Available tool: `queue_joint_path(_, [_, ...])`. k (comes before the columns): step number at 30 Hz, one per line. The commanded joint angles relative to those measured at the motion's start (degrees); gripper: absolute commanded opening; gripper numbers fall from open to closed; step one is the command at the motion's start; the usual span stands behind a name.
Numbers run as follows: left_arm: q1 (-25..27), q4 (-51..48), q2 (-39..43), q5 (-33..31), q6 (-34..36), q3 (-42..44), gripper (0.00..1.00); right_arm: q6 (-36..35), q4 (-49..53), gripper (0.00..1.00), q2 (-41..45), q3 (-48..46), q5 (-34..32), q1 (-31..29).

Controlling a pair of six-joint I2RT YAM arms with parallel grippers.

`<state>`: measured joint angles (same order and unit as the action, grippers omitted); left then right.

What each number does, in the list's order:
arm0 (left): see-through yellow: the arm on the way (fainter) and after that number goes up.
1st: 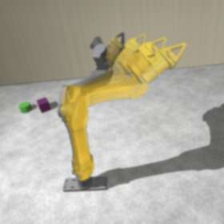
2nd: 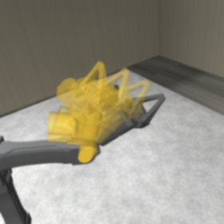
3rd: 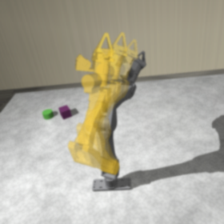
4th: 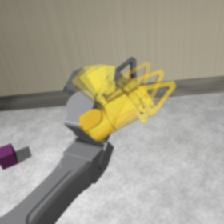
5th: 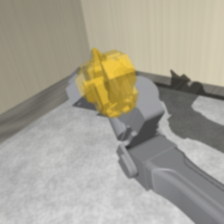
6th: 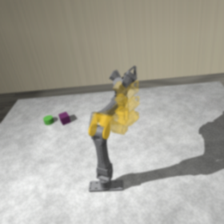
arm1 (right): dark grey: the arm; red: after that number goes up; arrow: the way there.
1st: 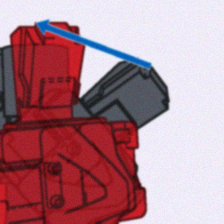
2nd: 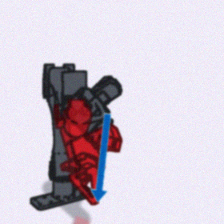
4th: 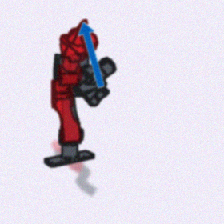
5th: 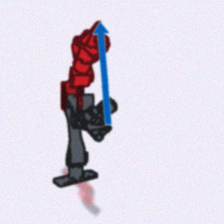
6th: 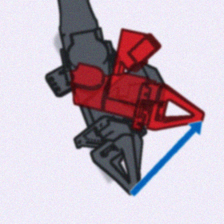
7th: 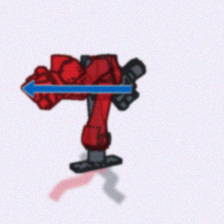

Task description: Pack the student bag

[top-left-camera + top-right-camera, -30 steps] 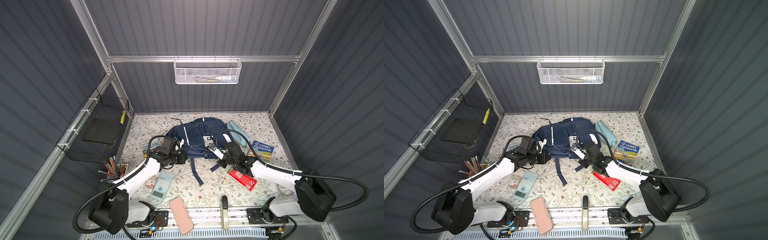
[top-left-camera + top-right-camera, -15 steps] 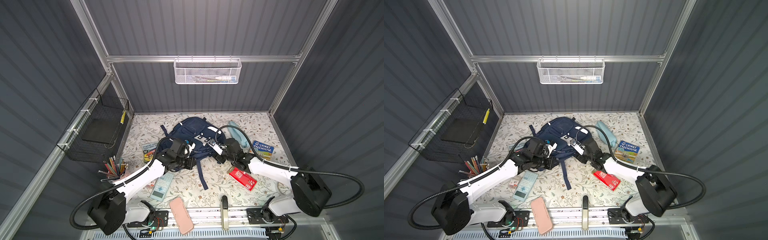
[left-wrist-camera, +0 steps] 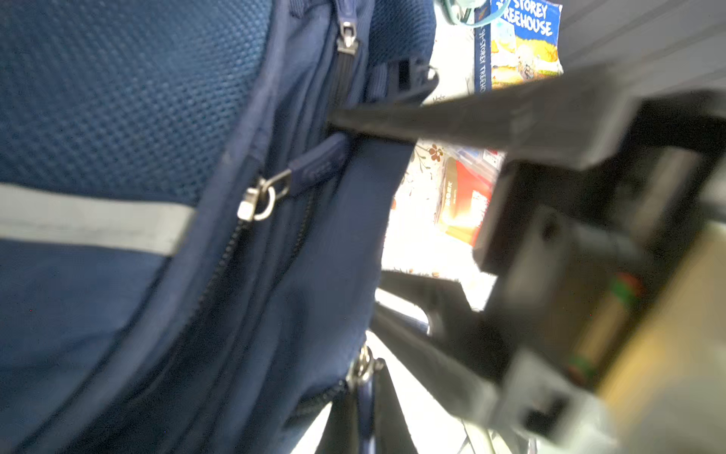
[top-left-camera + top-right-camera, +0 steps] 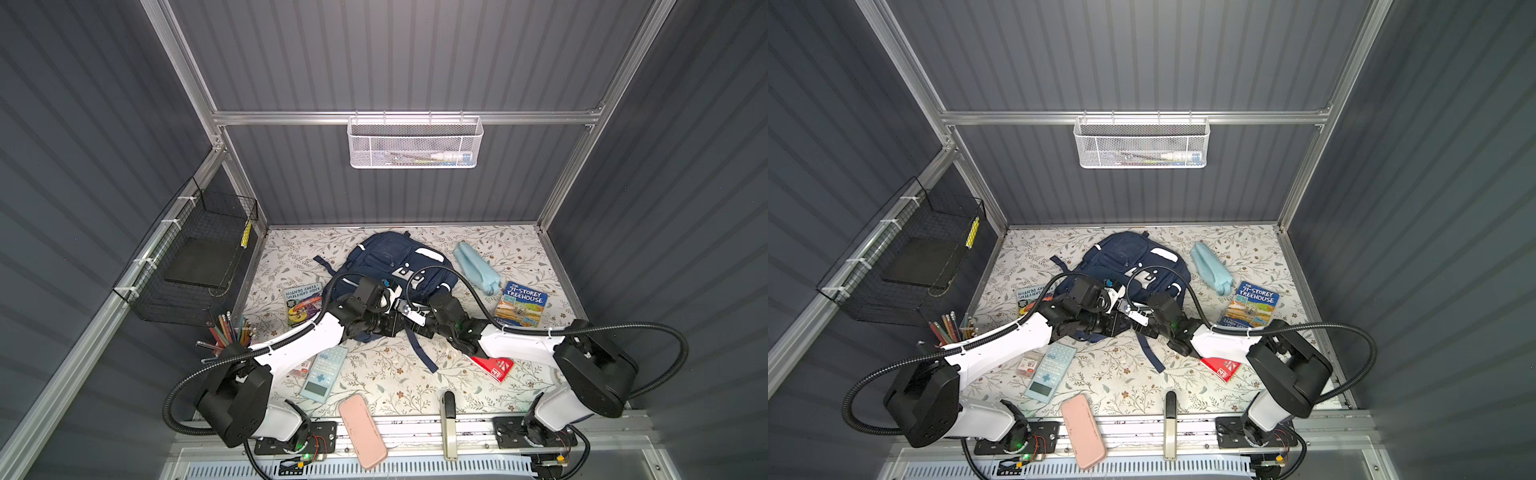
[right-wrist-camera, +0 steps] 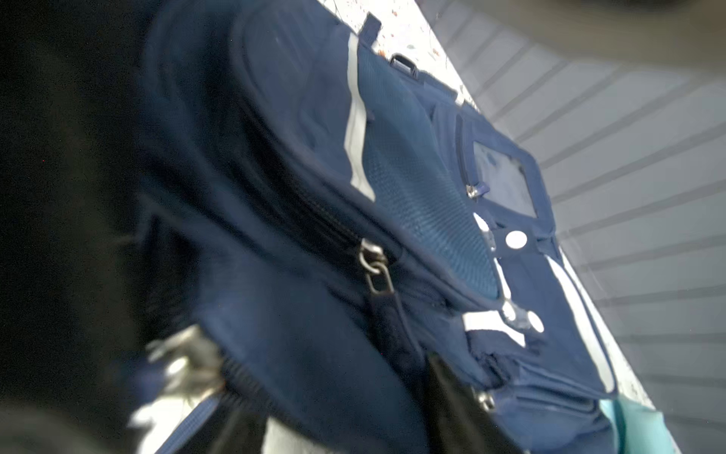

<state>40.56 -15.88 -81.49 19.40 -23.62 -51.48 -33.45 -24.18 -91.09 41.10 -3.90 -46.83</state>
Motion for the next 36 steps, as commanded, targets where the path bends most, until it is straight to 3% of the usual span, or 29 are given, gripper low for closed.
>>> queue_joint_path(1, [0.23, 2.6, 3.07, 1.21, -0.55, -0.1, 0.0, -2.84, -8.03, 0.26, -1.54, -2.3, -0.76, 0.37])
queue_joint_path(3, [0.21, 0.3, 3.35, -2.3, -0.47, 0.18, 0.0, -3.4, -9.53, 0.15, -1.27, -3.54, -0.38, 0.72])
queue_joint_path(6, [-2.23, -4.12, 4.21, -9.3, -1.99, 0.36, 0.0, -4.9, -9.61, 0.09, 0.17, -5.56, 2.54, 1.5])
queue_joint_path(10, [-15.13, -6.88, 7.34, -5.93, -3.1, 1.61, 0.0, -7.34, -7.88, 0.03, 1.5, -7.07, 6.23, 3.16])
queue_joint_path(14, [-22.23, -11.77, 8.51, -8.74, 0.87, 0.6, 0.0, -5.98, -6.79, 0.02, 3.4, -7.59, 11.15, 6.36])
queue_joint_path(16, [-25.62, -11.67, 8.93, -7.12, 1.42, 1.28, 0.0, -5.75, -6.0, 0.03, 4.05, -7.42, 12.2, 7.47])
queue_joint_path(19, [-26.41, -5.46, 10.2, -1.19, 0.28, 3.66, 0.0, -5.54, -5.09, 0.02, 4.17, -6.83, 13.08, 8.12])
queue_joint_path(23, [-27.86, -10.29, 7.39, -5.4, 2.58, 2.81, 0.0, -7.41, -4.96, 0.0, 4.24, -7.17, 12.01, 8.09])
queue_joint_path(25, [-32.02, -7.83, 7.84, 0.06, 1.4, 4.83, 0.0, -8.12, -4.43, 0.0, 4.25, -6.96, 10.87, 8.82])
queue_joint_path(32, [-31.68, -13.91, 13.72, 6.75, 4.21, 1.01, 0.0, -8.18, -2.18, 0.03, 1.03, -2.64, 8.93, 10.4])
queue_joint_path(36, [-23.2, -17.51, 14.87, 6.45, 4.77, -1.12, 0.0, -8.08, -0.69, 0.11, -2.31, 1.43, 7.9, 11.06])
